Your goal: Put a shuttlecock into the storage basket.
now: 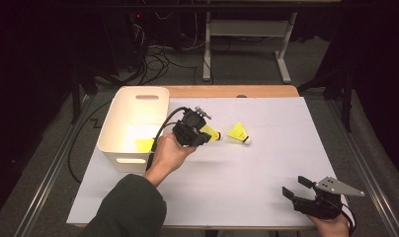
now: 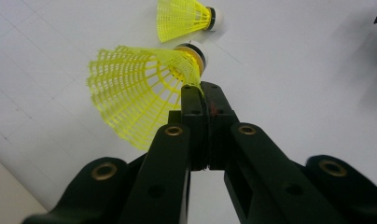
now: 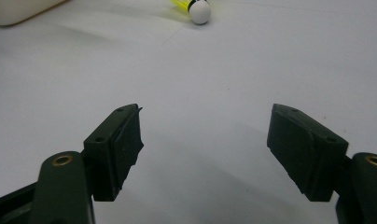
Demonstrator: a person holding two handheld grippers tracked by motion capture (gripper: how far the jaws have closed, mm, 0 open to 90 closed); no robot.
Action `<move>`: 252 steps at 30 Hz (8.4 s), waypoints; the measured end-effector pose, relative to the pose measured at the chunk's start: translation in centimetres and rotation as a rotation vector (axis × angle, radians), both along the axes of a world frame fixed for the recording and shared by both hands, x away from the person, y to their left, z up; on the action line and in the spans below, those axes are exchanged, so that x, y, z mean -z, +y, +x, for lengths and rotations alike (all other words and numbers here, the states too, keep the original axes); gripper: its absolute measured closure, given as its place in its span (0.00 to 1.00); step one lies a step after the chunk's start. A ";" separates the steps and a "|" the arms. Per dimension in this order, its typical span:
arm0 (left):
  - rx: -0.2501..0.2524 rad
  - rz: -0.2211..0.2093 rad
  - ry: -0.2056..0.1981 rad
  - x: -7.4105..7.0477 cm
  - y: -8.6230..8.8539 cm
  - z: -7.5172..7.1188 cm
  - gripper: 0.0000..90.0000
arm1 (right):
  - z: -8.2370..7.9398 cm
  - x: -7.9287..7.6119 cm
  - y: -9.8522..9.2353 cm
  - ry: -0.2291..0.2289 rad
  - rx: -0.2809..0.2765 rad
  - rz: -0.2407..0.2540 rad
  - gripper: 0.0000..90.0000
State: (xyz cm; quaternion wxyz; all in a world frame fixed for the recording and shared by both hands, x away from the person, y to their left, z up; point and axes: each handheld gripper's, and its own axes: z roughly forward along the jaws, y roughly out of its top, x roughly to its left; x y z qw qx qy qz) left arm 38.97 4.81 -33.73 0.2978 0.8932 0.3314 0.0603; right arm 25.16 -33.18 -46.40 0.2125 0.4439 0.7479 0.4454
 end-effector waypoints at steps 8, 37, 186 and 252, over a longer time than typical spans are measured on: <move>0.001 0.000 -0.002 -0.1 0.1 0.0 0.99 | 0.0 0.0 0.0 0.001 0.000 -0.001 0.30; -0.022 -0.011 -0.025 -1.4 0.8 0.3 0.99 | 0.0 0.0 0.0 0.003 0.001 0.001 0.30; -0.253 -0.050 -0.078 -5.8 10.7 1.0 0.99 | 0.0 0.0 0.1 0.005 -0.001 -0.004 0.30; -0.375 -0.027 -0.045 -3.1 14.2 2.5 0.99 | 0.0 0.0 0.1 0.004 -0.002 -0.006 0.30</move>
